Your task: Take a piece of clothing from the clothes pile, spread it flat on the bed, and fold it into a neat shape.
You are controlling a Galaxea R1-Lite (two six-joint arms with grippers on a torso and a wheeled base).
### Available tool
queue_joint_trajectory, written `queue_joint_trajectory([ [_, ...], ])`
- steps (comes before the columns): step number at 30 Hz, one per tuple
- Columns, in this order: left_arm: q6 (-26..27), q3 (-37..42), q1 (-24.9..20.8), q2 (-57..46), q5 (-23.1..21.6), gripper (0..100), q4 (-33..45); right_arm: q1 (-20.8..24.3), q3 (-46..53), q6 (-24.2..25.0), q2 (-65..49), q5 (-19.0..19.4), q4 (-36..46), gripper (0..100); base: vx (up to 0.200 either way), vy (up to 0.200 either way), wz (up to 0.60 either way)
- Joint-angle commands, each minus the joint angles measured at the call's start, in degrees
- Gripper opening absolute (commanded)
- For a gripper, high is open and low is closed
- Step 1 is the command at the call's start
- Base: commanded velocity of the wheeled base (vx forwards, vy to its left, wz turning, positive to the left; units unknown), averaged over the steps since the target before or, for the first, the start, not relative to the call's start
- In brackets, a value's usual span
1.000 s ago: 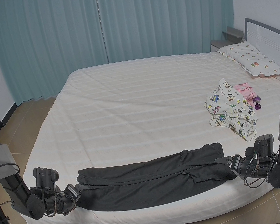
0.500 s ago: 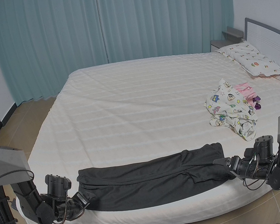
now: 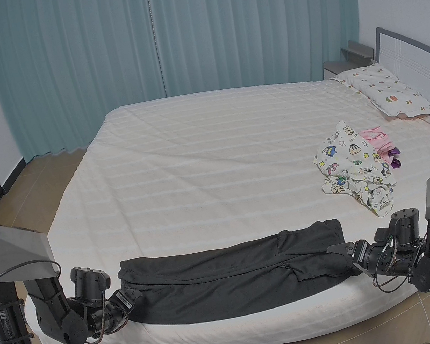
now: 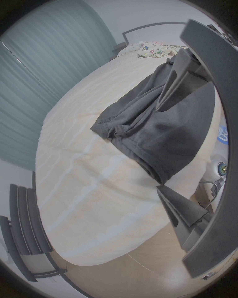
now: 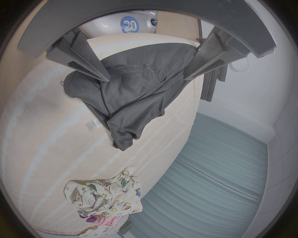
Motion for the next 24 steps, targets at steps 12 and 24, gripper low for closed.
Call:
queue_joint_trajectory([
  [12, 3.4, 3.0, 0.3, 1.4, 7.0, 0, 0.2, -0.3, 0.0, -0.1, 0.3, 0.0, -0.1, 100, 0.0, 0.0, 0.0],
  [24, 4.4, 3.4, -0.2, 1.6, 8.4, 0, 4.0, -0.3, 0.1, -0.1, 0.4, -0.1, 0.0, 100, 0.0, 0.0, 0.0],
])
